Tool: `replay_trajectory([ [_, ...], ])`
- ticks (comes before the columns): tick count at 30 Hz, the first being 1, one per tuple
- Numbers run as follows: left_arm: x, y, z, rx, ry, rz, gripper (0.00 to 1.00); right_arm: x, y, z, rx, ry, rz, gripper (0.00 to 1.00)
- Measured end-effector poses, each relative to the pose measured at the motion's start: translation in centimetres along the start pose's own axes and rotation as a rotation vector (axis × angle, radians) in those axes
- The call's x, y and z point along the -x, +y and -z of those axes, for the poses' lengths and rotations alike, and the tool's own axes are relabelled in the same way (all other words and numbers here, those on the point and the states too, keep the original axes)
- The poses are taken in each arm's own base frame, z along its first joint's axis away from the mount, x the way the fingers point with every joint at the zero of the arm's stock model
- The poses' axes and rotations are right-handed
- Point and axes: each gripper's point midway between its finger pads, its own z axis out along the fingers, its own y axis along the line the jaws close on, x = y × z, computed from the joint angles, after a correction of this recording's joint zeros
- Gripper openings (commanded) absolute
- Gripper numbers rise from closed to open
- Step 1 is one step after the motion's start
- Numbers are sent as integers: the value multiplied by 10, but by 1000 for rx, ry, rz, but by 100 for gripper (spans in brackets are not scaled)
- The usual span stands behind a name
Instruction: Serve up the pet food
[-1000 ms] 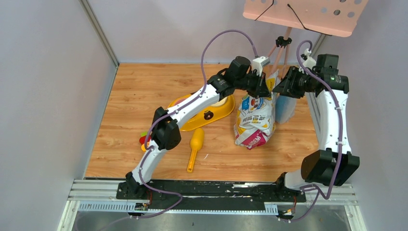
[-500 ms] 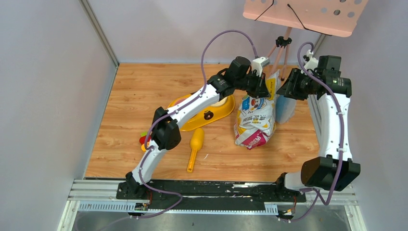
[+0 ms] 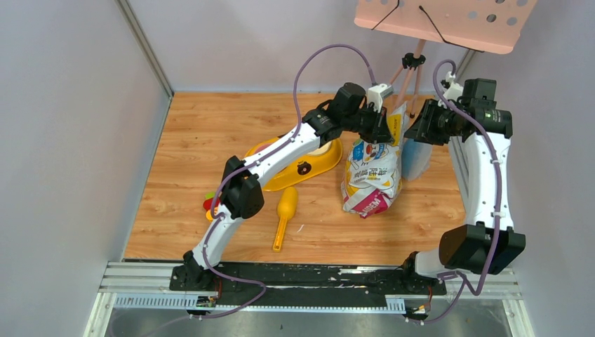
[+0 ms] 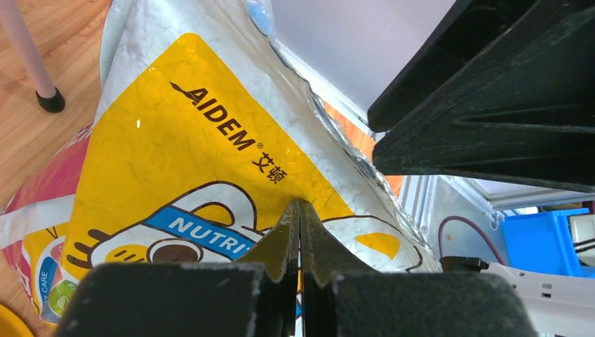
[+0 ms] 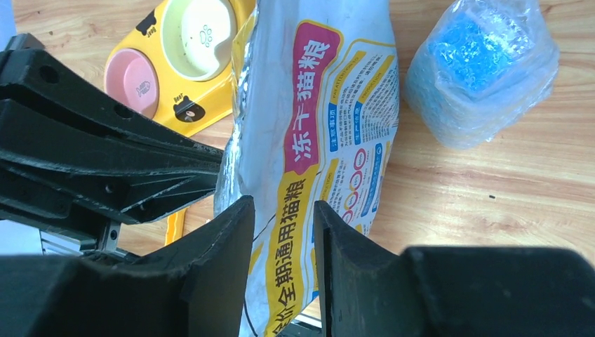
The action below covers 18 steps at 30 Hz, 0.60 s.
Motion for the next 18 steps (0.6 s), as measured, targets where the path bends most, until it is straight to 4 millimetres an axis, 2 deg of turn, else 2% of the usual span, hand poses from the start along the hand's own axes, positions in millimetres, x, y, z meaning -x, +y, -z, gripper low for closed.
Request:
replay_trajectory([
  [8,0,1,0,4,-1,0,3,-8,0,-14,-1,63,-3,34],
  [14,-1,4,0,17,2,-12,4,-3,7,-5,11,49,25,32],
  [18,-2,5,1,23,7,-14,4,-7,14,1,37,57,27,31],
])
